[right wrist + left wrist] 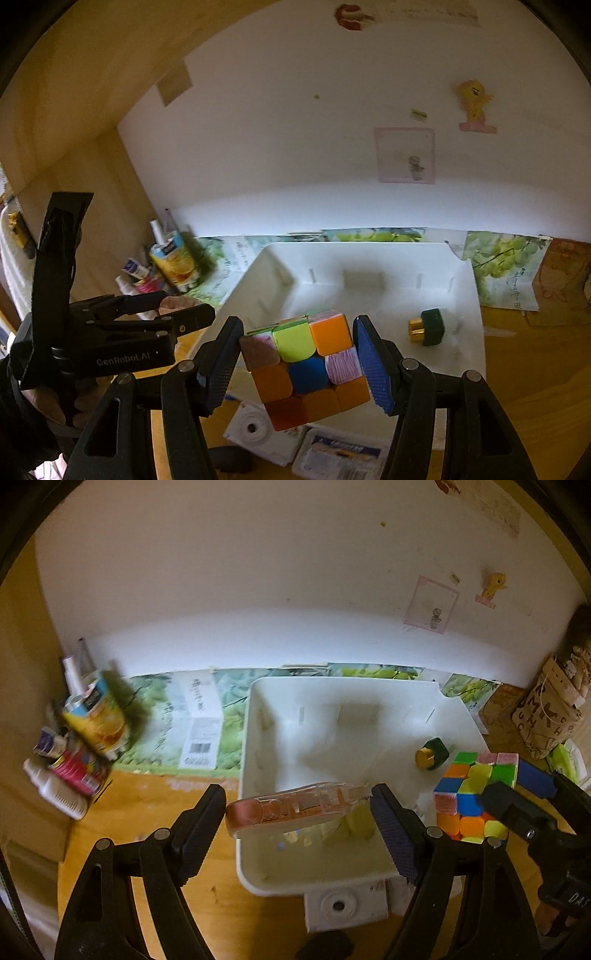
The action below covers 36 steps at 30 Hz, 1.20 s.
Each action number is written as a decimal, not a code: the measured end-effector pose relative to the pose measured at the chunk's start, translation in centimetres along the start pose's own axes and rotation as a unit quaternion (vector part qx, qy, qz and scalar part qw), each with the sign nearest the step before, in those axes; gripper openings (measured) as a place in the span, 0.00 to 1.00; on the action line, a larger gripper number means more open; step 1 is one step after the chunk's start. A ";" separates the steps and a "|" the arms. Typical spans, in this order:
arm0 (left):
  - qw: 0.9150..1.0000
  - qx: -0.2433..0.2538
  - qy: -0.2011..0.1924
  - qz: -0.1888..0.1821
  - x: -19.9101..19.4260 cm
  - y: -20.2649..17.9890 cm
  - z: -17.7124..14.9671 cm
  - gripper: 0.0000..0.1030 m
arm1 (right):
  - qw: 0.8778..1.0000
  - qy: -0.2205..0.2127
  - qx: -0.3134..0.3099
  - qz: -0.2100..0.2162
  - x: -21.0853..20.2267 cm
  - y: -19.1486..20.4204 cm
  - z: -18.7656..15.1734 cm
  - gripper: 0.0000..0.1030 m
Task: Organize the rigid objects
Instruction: 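Lift the pink case and Rubik's cube and carry them toward the bin, then open both tools to drop the pink case and cube into the bin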
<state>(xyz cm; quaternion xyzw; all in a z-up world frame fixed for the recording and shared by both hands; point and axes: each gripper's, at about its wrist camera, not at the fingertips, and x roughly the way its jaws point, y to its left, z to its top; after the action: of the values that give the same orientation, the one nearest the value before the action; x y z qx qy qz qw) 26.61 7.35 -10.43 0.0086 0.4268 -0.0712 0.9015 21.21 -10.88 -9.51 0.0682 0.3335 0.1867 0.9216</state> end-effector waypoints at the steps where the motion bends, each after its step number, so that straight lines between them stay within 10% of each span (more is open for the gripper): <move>1: 1.000 0.002 0.000 -0.003 0.4 -0.1 0.3 0.80 | 1.000 0.000 0.002 -0.002 0.2 -0.2 0.0 0.60; 36: 0.999 0.011 -0.031 0.021 -0.5 -3.7 2.2 0.81 | 0.999 -0.021 0.028 -0.016 -2.9 -4.1 -0.8 0.63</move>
<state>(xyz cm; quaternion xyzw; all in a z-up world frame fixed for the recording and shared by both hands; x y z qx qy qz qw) 27.48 3.63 -8.48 0.0253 0.3972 -0.0576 0.9156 19.87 -15.80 -9.45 0.0929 0.3202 0.1611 0.9289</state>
